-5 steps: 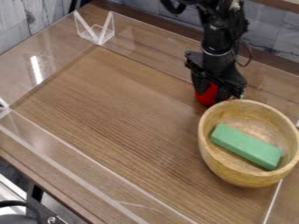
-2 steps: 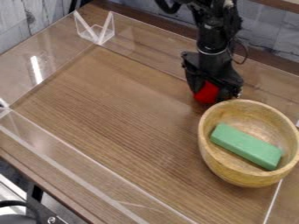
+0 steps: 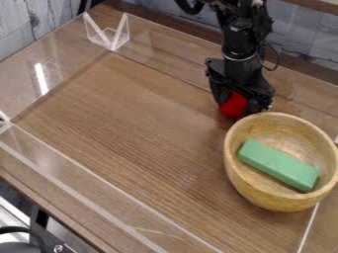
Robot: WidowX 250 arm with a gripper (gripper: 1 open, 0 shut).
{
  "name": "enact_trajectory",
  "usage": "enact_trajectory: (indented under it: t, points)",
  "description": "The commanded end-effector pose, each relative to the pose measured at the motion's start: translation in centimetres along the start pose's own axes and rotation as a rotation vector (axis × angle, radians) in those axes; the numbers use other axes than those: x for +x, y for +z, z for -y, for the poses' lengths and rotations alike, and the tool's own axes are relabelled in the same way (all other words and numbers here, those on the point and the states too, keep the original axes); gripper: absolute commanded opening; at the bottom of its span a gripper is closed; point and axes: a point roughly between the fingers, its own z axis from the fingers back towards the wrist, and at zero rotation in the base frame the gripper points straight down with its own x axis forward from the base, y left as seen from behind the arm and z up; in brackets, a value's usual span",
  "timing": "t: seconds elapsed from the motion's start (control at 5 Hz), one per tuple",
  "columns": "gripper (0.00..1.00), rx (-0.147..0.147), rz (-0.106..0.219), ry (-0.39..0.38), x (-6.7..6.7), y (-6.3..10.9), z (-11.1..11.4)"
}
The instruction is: Move the red fruit to the left side of the table
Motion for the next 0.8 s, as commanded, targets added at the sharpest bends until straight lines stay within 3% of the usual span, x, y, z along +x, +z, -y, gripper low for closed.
enact_trajectory:
  t: [0.0, 0.6]
  points:
    - [1.0, 0.002, 0.088, 0.007, 1.87, 2.65, -0.34]
    - [1.0, -0.003, 0.082, -0.007, 2.26, 2.34, -0.63]
